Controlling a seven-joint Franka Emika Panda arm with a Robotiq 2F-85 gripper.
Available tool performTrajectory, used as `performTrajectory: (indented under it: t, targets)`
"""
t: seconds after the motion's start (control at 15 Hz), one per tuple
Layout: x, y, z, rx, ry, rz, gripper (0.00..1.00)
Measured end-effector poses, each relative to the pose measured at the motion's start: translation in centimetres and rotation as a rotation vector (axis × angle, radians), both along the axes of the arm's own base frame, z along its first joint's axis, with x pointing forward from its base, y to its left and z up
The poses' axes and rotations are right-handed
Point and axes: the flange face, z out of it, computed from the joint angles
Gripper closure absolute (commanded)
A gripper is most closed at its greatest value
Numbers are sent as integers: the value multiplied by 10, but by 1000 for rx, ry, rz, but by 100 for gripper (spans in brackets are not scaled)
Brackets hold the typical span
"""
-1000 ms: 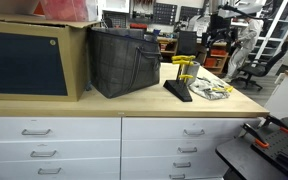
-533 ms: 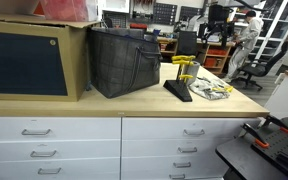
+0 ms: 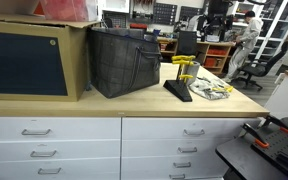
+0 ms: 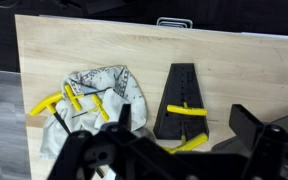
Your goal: Remove one small yellow object from the black platform and put it on the table on the right
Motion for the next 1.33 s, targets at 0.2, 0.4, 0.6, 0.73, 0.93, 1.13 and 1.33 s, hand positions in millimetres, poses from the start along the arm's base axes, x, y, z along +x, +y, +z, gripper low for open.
performTrajectory:
  t: [0.2,0.4,0.6,0.73,0.93,1.13,1.33]
  targets:
    - [5,-6,6,8,-10,-5,0]
    - [8,-12,9,18,-9,9,0]
    - [9,-17,8,23,2,36,0]
    - [10,-21,6,24,18,63,0]
    - [11,-25,1,25,36,92,0]
    - [11,-25,0,25,43,110,0]
    - [10,-24,1,27,44,133,0]
